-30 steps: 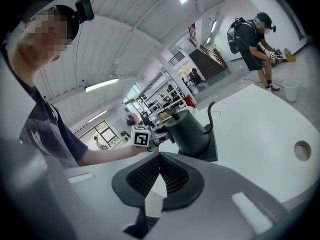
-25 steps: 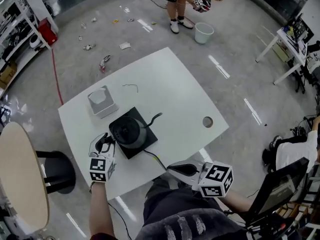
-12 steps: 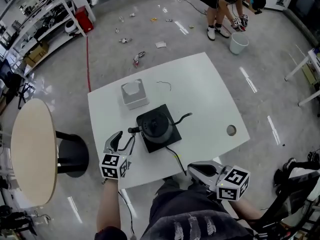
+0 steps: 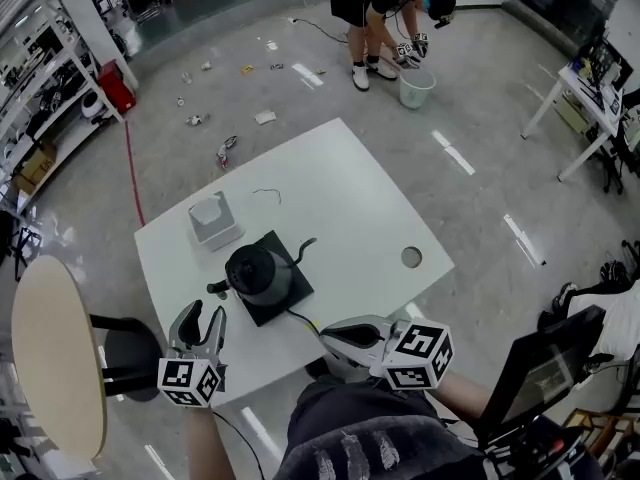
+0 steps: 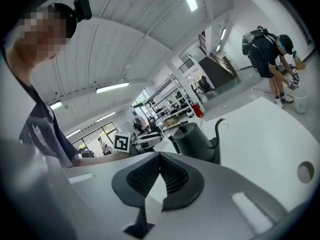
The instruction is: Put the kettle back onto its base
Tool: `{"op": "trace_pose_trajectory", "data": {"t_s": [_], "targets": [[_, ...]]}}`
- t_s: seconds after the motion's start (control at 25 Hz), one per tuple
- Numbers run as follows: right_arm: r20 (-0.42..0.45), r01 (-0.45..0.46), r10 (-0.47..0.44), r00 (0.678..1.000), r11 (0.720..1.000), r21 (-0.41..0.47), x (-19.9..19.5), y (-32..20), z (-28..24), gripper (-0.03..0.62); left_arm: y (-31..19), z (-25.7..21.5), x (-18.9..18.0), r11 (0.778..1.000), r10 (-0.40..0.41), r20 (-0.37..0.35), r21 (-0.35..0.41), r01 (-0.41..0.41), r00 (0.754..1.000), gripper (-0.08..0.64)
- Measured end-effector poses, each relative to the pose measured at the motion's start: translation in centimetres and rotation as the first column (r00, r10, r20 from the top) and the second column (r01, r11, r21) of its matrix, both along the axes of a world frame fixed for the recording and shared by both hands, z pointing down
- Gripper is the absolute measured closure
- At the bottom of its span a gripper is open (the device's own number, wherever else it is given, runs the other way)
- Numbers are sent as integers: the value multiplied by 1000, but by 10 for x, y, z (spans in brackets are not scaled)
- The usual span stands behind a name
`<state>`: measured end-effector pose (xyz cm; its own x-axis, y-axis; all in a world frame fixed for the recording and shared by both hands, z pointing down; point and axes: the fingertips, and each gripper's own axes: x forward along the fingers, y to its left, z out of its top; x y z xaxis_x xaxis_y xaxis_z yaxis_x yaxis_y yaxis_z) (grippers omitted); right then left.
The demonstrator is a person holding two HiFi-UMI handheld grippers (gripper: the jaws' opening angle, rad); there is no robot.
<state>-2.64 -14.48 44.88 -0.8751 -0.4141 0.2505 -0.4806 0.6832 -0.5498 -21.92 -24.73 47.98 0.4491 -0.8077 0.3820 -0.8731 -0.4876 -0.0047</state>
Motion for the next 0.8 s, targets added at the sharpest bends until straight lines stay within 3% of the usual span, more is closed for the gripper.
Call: {"op": "trace_pose_trajectory", "data": {"t_s": [0.08,0.16,0.24,0.4,0.56,0.8], "targets": [[11,3,-3,1000,1000,27,3,-3,-9,592,5,-19,13,999,18,-14,37,-18,1000,425],[25,1,-3,1000,998,57,7,-6,-20,592,10,-36,28,997,51,-40,62,-49,998,558],[39,-2,-1,999,996,84,13,-9,-29,592,17,-48,46,993,96,-61,68,-92,994,558],[59,1,-8,998,993,122,25,-9,-39,592,26,-59,71,988,126,-3,87,-126,992,560],[72,6,-16,997,990,143,38,-4,-43,592,37,-66,85,989,92,44,115,-96,995,561],[85,73,-89,992,982,175,57,19,-50,591,61,-87,118,986,63,11,153,-64,998,561]]}}
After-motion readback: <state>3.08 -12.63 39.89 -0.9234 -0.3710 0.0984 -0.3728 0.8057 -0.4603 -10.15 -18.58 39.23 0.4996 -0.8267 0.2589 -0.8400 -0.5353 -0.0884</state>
